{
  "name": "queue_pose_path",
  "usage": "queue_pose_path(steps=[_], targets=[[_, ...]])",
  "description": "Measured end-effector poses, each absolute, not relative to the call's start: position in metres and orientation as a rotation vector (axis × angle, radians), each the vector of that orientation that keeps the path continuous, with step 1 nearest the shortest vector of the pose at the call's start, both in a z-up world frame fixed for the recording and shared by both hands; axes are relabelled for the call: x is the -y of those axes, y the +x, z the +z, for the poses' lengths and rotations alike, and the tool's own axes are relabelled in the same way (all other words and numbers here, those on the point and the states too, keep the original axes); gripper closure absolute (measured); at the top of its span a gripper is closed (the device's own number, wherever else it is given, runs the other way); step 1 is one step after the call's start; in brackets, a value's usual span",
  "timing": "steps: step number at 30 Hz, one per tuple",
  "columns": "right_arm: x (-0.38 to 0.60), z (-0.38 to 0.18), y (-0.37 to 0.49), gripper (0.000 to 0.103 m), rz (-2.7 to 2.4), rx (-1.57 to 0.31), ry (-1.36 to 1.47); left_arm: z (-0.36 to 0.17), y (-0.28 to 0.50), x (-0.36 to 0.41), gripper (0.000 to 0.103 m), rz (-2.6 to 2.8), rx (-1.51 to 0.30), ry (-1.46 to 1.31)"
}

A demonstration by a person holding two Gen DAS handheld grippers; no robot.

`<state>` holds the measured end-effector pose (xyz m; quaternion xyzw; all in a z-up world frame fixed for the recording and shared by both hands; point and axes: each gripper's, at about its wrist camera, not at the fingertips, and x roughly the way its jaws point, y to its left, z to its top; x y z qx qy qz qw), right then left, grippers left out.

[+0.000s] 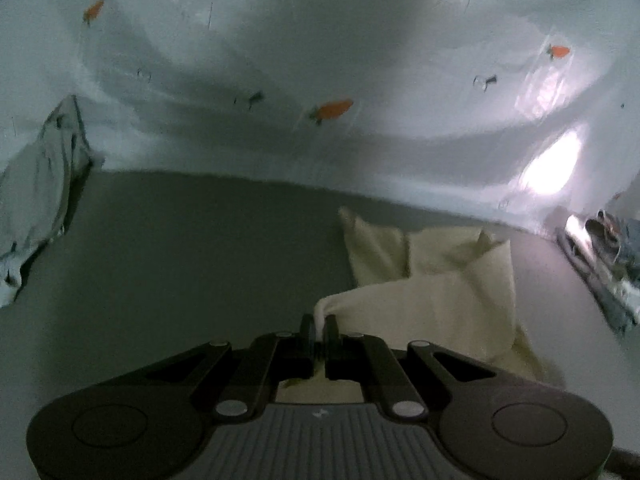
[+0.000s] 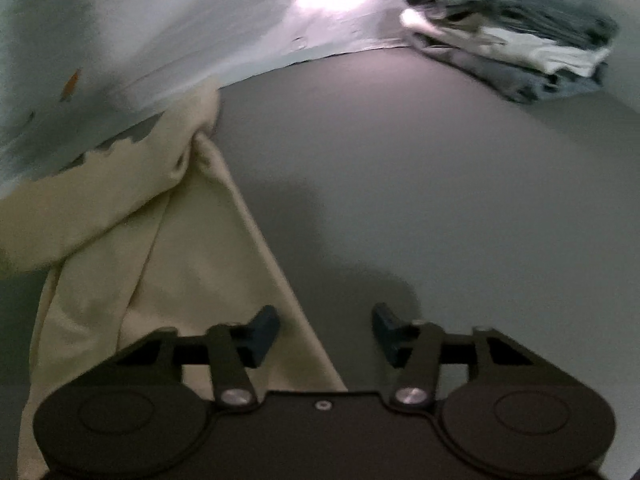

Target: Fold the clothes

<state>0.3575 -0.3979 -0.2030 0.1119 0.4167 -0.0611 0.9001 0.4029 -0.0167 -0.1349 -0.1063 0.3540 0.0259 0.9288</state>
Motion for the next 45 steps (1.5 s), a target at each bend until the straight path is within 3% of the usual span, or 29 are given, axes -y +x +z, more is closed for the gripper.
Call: queue_pose_path(steps=[6,11,16,23,28,31,33,38,41,45], targets=[[0.405,-0.208,0.354,0.07,-0.183,-0.84,0.287,-0.162,0.397,-0.017,0.098,0.071,-0.789,-0.288],[0.41,-0.208,0.354,0.068,-0.216,-0.839,0.361,-0.154,0.415,-0.039,0.098,0.066,-0.756,-0.371],[0.411,-0.205,0.36,0.061,-0.264,-0.86,0.438,-0.108,0.441,-0.052,0.098,0.029,-0.63,-0.408],[0.394,-0.198,0.353,0.059,-0.229,-0.891,0.372,-0.068,0.445,-0.094,0.099,0.12,-0.501,-0.473],[0.379,-0.194,0.347,0.056,-0.158,-0.908,0.313,-0.101,0.455,-0.133,0.098,0.312,-0.554,-0.466],[0.373,-0.197,0.349,0.056,-0.124,-0.927,0.274,-0.141,0.462,-0.147,0.096,0.388,-0.696,-0.492],[0.371,-0.198,0.35,0.056,-0.112,-0.925,0.264,-0.156,0.454,-0.141,0.091,0.417,-0.759,-0.472],[0.372,-0.197,0.346,0.057,-0.084,-0.908,0.242,-0.174,0.412,-0.094,0.056,0.294,-0.84,-0.463],[0.371,-0.197,0.345,0.06,-0.058,-0.909,0.219,-0.186,0.389,-0.052,0.045,0.209,-0.913,-0.428],[0.37,-0.192,0.341,0.07,0.001,-0.893,0.169,-0.206,0.36,0.015,0.039,0.068,-1.012,-0.343]])
